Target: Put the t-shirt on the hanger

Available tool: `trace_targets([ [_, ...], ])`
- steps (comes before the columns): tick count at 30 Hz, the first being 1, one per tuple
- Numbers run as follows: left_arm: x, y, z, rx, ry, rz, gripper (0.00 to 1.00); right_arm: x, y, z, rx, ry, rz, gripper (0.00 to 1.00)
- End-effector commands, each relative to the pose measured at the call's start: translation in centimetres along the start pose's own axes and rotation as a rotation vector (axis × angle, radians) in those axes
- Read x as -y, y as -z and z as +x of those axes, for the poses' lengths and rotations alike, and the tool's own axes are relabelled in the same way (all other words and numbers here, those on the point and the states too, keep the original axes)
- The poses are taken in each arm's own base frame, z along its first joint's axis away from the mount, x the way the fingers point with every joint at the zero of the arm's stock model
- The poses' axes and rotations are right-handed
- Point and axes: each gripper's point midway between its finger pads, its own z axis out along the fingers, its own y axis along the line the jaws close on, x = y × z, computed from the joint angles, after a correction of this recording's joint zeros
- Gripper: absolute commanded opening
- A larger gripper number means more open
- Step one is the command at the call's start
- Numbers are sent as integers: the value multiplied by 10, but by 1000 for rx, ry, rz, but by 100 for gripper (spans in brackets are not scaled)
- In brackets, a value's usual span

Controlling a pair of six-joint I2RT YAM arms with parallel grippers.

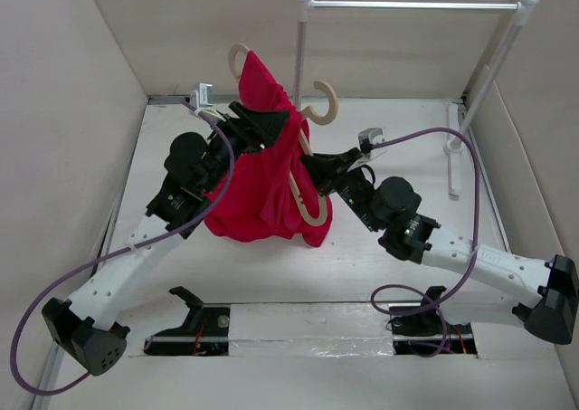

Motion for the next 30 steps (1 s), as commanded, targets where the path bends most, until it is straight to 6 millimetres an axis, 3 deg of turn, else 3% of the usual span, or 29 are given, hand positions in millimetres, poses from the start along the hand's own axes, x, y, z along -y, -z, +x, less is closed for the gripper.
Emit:
trace_targets([
  [1, 7, -9, -32, 127, 32, -30, 65, -18, 3, -43, 131, -53, -44, 0],
  [6, 3, -19, -32, 162, 54, -15, 69, -26, 3, -38, 110, -37, -65, 0],
  [11, 3, -33, -17, 118, 76, 22, 70, -28, 0, -26, 81, -22, -68, 0],
  [16, -6, -39, -8, 117, 97, 20, 66, -32, -6, -13, 56, -23, -72, 0],
  [19, -14, -39, -4, 119, 101, 2, 56, -35, -6, -12, 50, -16, -80, 0],
  [26, -13, -33, -7, 133, 89, 3, 0, -37, -7, -6, 21, -1, -85, 0],
  [30, -15, -23, -8, 146, 105, 3, 0, -37, -4, -3, 8, -12, -93, 0],
])
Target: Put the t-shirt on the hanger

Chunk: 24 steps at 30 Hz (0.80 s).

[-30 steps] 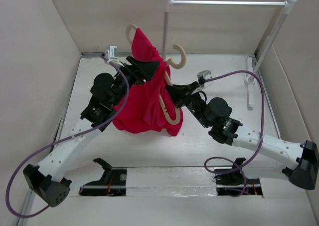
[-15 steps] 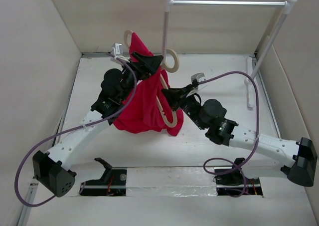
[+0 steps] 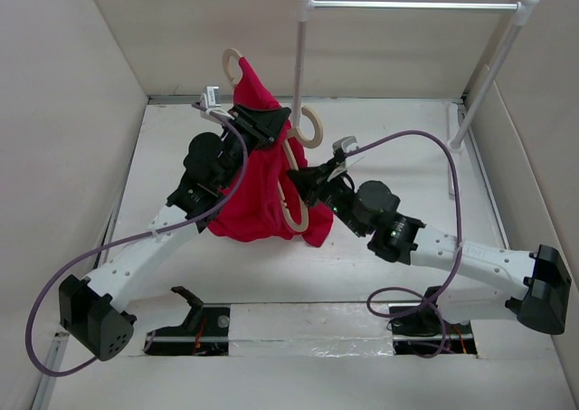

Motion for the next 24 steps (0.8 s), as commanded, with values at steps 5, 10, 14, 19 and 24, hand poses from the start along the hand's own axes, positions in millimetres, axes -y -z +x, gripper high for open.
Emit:
trace_targets([
  [5, 26, 30, -29, 83, -24, 81, 0, -28, 16, -51, 85, -49, -102, 28],
  [10, 38, 45, -41, 98, -26, 101, 0, -23, 42, -29, -4, -19, -139, 65],
  [14, 53, 56, -55, 115, -16, 146, 0, -11, 65, -14, -29, -12, -139, 58],
  [19, 69, 65, -58, 104, 7, 207, 0, 8, 70, 19, -39, -13, -88, 0],
  [24, 75, 69, -59, 97, 20, 225, 0, 1, 63, 55, -128, 61, -139, 28],
])
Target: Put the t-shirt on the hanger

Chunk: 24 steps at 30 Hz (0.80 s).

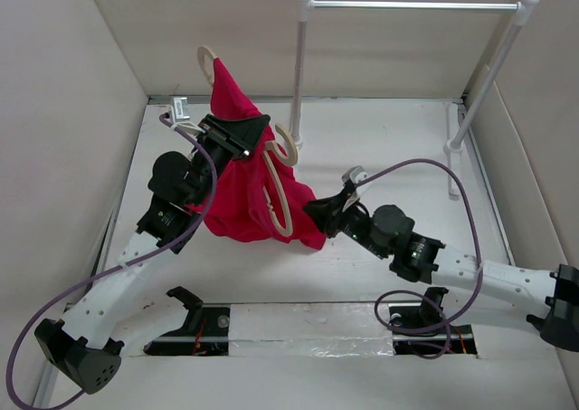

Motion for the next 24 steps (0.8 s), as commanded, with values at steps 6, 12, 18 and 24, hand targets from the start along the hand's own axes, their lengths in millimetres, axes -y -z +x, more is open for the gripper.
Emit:
trace_targets([
  [6, 46, 12, -23, 48, 43, 148, 0, 2, -15, 7, 8, 109, 14, 50],
  [12, 45, 12, -20, 37, 55, 151, 0, 13, -35, 20, -75, 171, 77, 50],
  [18, 46, 12, -20, 36, 58, 155, 0, 17, -50, 30, -85, 167, 114, 49],
  [24, 48, 14, -18, 24, 66, 166, 0, 30, -55, 24, -54, 144, 201, 0],
])
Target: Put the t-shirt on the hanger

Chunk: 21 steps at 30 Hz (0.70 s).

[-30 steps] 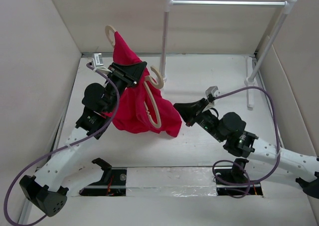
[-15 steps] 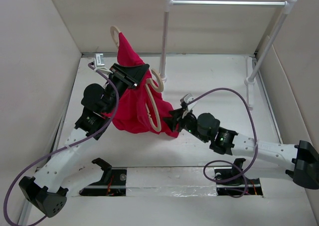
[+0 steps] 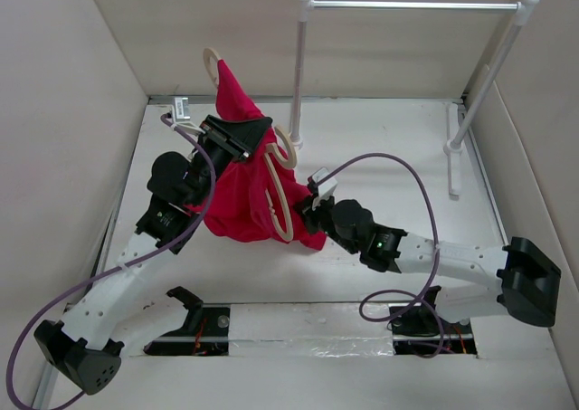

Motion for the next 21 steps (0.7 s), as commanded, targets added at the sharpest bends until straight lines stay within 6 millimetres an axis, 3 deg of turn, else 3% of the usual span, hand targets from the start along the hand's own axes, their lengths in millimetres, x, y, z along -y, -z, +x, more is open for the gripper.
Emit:
trace_targets([
  [1, 44, 11, -25, 73, 5, 141, 0, 6, -3, -42, 111, -87, 66, 0],
  [4, 42, 11, -27, 84, -1, 129, 0, 3, 2, -37, 115, -126, 40, 0],
  [11, 40, 1, -38, 144, -16, 125, 0, -15, 39, 3, 27, -191, -58, 0],
  [12, 41, -1, -48, 196, -30, 118, 0, -18, 47, 19, -27, -187, -71, 0],
  [17, 38, -12, -80, 346, -69, 78, 0, -38, 79, 48, -131, -217, -162, 0],
  [21, 55, -19, -101, 421, -106, 102, 0, -54, 104, 73, -228, -246, -221, 0],
])
